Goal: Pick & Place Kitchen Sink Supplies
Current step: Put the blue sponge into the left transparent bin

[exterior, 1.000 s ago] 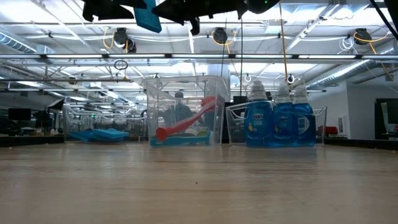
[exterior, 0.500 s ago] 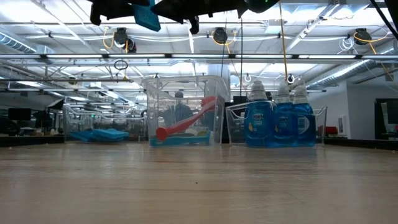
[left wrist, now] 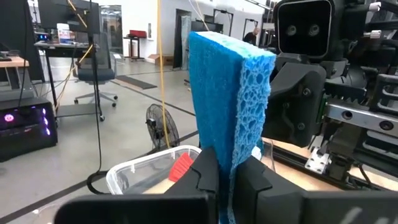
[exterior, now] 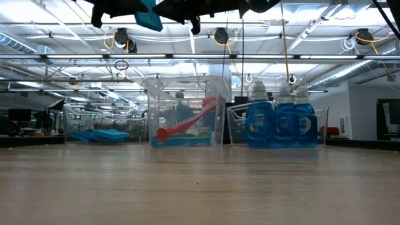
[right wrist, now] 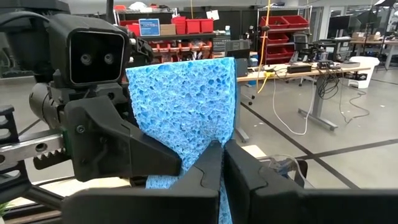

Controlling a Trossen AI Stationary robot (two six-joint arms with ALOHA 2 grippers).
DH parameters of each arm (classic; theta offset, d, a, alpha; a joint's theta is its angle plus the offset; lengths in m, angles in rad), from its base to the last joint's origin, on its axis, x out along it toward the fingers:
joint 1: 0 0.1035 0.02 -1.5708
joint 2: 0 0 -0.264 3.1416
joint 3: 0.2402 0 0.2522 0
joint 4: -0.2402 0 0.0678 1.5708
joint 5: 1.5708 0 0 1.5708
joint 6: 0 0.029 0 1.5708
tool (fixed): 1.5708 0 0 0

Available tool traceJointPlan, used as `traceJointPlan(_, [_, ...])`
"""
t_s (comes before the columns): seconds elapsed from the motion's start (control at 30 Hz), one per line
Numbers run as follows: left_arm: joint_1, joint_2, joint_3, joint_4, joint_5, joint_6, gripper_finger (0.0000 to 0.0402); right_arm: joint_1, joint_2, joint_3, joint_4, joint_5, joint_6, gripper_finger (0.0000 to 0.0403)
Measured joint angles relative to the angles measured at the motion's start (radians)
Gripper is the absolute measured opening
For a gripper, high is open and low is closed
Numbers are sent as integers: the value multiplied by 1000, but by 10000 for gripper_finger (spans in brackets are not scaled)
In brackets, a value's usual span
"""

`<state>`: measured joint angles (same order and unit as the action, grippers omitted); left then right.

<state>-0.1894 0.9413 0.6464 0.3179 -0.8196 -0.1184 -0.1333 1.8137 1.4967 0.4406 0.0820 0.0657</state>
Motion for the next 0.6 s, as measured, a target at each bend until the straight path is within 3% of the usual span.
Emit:
traceJointPlan(0.33, [-1, -6, 0, -44, -28, -24, 8, 0, 1, 0, -11, -4, -37, 10])
traceJointPlan(0.6, [-1, -58, 0, -166, -52, -98, 8, -15, -10, 0, -4, -2, -86, 78])
